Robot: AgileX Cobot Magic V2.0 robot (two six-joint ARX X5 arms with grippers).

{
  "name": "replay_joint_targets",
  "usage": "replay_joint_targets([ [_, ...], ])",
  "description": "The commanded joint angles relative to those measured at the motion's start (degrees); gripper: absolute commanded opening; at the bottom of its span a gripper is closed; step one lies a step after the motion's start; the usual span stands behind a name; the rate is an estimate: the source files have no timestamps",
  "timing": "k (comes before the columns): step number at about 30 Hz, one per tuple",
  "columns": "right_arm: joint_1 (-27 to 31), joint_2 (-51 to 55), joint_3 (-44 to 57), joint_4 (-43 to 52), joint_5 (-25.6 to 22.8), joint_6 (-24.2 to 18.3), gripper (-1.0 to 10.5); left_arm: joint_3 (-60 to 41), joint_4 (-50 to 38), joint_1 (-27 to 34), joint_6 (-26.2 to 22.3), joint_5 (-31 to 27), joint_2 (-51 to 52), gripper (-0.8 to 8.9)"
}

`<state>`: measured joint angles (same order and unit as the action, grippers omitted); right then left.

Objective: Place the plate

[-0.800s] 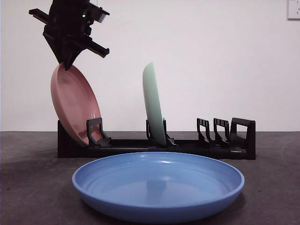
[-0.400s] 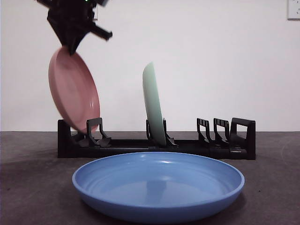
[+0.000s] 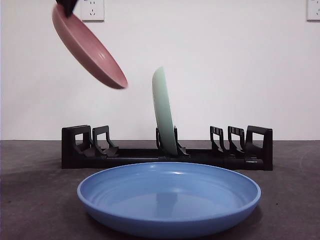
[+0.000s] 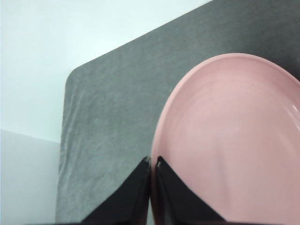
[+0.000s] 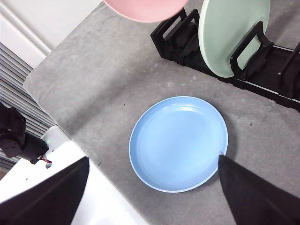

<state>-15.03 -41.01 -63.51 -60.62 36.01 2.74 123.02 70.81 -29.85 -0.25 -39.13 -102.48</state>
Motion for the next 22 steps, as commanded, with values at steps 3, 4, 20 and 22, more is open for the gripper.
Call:
replay_joint_targets([
  [3, -0.2, -0.3, -1.0, 0.6, 0.2, -0.4, 4.4, 3.6, 4.5, -1.4, 2.3, 3.4, 1.6, 0.14],
  [4, -0.2, -0.3, -1.0, 0.6, 0.2, -0.4, 4.4, 3.6, 5.0, -1.6, 2.5, 4.8, 2.2, 0.14],
  [20, -0.2, -0.4, -1.0, 0.5, 0.2, 1.1, 4.4, -2.3, 11.5, -2.5, 3.5, 35.1, 16.9, 0.13],
  [22, -0.2, -0.4, -1.0, 0.5, 0.2, 1.1, 4.4, -5.7, 10.6, -2.8, 3.1, 36.7, 19.3, 0.13],
])
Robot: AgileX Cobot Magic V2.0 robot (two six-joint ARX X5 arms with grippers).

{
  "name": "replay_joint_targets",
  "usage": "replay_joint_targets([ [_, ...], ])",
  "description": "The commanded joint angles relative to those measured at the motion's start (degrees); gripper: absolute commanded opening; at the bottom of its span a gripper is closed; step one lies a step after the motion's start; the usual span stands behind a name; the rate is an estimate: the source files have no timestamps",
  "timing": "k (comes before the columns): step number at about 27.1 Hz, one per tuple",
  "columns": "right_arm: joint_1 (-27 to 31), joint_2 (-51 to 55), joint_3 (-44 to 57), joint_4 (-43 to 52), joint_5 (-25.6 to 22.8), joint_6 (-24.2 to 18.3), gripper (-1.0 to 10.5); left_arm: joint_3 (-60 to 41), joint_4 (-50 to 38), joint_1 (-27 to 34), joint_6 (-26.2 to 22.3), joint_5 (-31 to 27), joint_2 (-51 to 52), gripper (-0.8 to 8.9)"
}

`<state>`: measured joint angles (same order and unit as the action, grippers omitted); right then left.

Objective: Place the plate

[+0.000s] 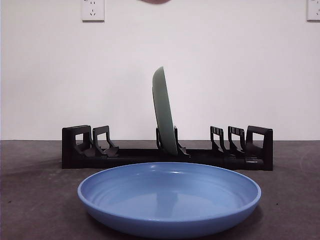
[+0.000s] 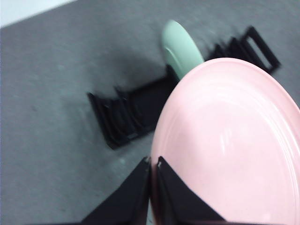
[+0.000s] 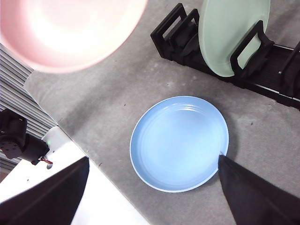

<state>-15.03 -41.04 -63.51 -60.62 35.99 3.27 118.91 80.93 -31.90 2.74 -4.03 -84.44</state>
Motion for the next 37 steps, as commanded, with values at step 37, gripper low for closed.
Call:
replay_joint_targets([
  [37, -0.2, -0.4, -1.0, -0.3, 0.0, 0.8, 4.4, -71.7, -55.9, -0.7, 4.2, 30.2, 16.6, 0.11],
])
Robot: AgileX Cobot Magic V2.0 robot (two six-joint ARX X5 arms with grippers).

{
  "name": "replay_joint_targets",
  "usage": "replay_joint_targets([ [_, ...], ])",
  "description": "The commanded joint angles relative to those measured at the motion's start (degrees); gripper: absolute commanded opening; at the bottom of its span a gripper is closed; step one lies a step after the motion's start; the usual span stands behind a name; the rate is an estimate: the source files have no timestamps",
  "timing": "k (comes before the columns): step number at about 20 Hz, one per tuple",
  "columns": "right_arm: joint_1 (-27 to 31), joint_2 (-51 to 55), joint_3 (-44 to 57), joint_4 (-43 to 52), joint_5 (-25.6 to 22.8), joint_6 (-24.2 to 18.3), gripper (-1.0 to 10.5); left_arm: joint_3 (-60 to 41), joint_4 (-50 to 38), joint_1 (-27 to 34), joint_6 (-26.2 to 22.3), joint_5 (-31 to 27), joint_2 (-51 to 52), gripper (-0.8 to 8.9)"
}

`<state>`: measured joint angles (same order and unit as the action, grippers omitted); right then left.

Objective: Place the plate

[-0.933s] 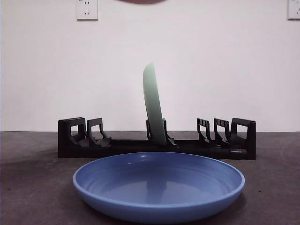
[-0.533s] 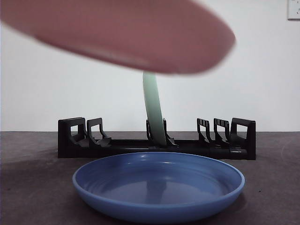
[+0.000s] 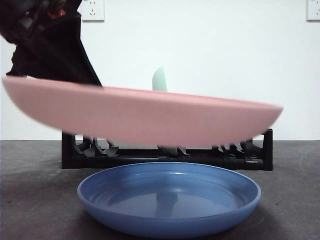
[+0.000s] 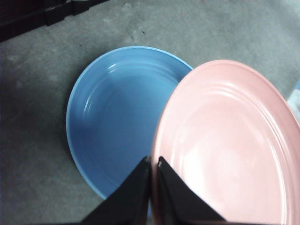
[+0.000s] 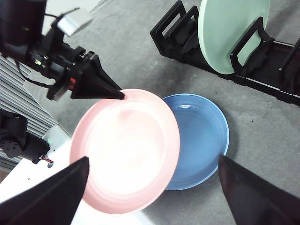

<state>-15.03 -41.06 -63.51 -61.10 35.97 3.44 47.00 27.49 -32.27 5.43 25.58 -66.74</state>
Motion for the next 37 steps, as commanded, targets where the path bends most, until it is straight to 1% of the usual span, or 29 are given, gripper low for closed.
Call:
replay_joint_targets([
  [1, -0.2, -0.4, -1.0, 0.2, 0.0, 0.7, 4.4, 0.1, -3.8, -0.4, 1.8, 0.6, -1.8, 0.11],
  [5, -0.2, -0.4, -1.0, 0.2, 0.0, 0.7, 4.4, 0.1, -10.9, -0.4, 4.6, 0.5, -7.2, 0.12],
  [9, -0.2, -0.4, -1.0, 0.0, 0.0, 1.0, 4.4, 0.1, -14.9, -0.2, 4.8, -0.7, -13.7, 0.12],
  [14, -0.2, -0.4, -1.0, -0.6, 0.0, 1.1, 4.4, 0.1, -16.8, 1.0, 4.7, -1.8, -17.2, 0.12],
  [17, -0.2, -0.4, -1.0, -0.7, 0.0, 1.1, 4.4, 0.1, -16.9, 2.0, 4.7, -4.1, -17.6, 0.12],
  [23, -0.2, -0.4, -1.0, -0.7, 0.0, 1.1, 4.4, 0.1, -16.8, 2.2, 4.8, -4.1, -20.1, 0.12],
  [26, -0.2, -0.4, -1.0, -0.7, 0.0, 1.1, 4.4, 0.1, -17.2, 2.2, 5.4, -4.1, -20.2, 0.39],
  [27, -0.2, -0.4, -1.0, -0.7, 0.0, 1.1, 4.4, 0.2, -17.3, 2.3, 6.3, -4.1, -20.2, 0.88],
  [30, -0.2, -0.4, -1.0, -0.7, 0.0, 1.1, 4.4, 0.4, -18.4, 2.3, 8.4, -4.0, -20.2, 3.74],
  [31, -0.2, -0.4, -1.0, -0.7, 0.0, 1.2, 4.4, 0.7, -18.3, 2.3, 8.9, -4.0, -20.2, 4.23],
  [33, -0.2, -0.4, -1.0, -0.7, 0.0, 1.3, 4.4, 1.7, -17.7, 2.3, 9.2, -3.2, -20.1, 4.85],
  [36, -0.2, -0.4, -1.0, -0.7, 0.0, 1.3, 4.4, 3.8, -14.6, 2.3, 9.2, -2.5, -19.2, 5.69],
  [37, -0.2, -0.4, -1.0, -0.7, 0.0, 1.3, 4.4, 4.2, -13.6, 2.3, 9.2, -2.5, -18.5, 5.72],
])
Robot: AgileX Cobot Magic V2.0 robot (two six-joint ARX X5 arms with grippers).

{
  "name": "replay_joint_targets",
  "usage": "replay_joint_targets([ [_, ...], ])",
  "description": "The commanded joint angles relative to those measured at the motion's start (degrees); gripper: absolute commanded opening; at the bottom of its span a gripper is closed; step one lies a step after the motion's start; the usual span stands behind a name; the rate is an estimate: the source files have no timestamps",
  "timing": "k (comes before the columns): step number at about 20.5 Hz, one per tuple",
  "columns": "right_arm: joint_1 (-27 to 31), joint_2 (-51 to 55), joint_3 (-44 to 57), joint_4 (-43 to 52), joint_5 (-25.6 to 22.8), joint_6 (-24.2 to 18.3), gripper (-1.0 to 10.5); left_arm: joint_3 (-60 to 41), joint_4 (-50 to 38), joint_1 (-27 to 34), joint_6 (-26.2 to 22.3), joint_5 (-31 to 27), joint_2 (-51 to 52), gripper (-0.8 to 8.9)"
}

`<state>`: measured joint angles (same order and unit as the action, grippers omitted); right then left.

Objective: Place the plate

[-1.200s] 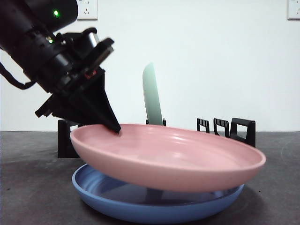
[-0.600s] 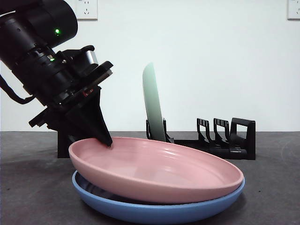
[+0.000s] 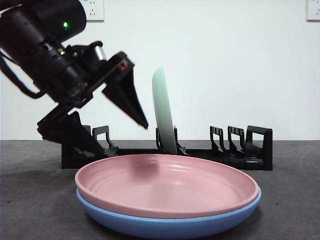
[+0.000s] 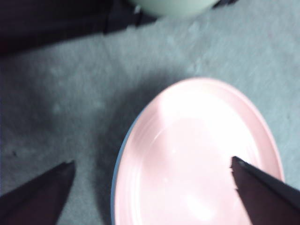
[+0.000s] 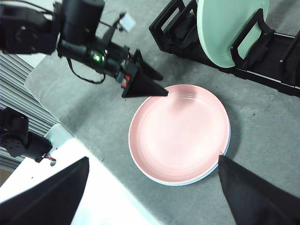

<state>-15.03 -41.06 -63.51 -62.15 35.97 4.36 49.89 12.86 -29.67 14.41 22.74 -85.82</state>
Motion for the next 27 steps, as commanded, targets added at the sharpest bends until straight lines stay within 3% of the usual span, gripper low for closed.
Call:
replay_joint_targets([
  [1, -0.2, -0.4, -1.0, 0.3, 0.0, 0.4, 4.4, 1.3, 1.9, -0.3, 0.2, 0.3, 1.9, 5.72],
  [12, -0.2, -0.4, -1.0, 0.7, 0.0, 1.1, 4.4, 1.6, 15.5, -0.3, -0.4, 0.3, 29.1, 5.63],
  [20, -0.4, -3.4, -1.0, 8.1, 2.4, 9.4, 4.4, 8.1, 30.2, -0.3, -5.5, 0.3, 45.4, 5.62],
  [24, -2.7, -9.8, -1.0, 15.8, 3.1, 13.3, 4.4, 12.4, 36.7, -0.3, -10.1, 0.3, 49.8, 5.62],
  [27, -5.0, -17.7, -1.5, 23.1, 3.2, 16.4, 4.4, 13.7, 36.8, -0.3, -10.6, 0.3, 52.8, 5.62],
])
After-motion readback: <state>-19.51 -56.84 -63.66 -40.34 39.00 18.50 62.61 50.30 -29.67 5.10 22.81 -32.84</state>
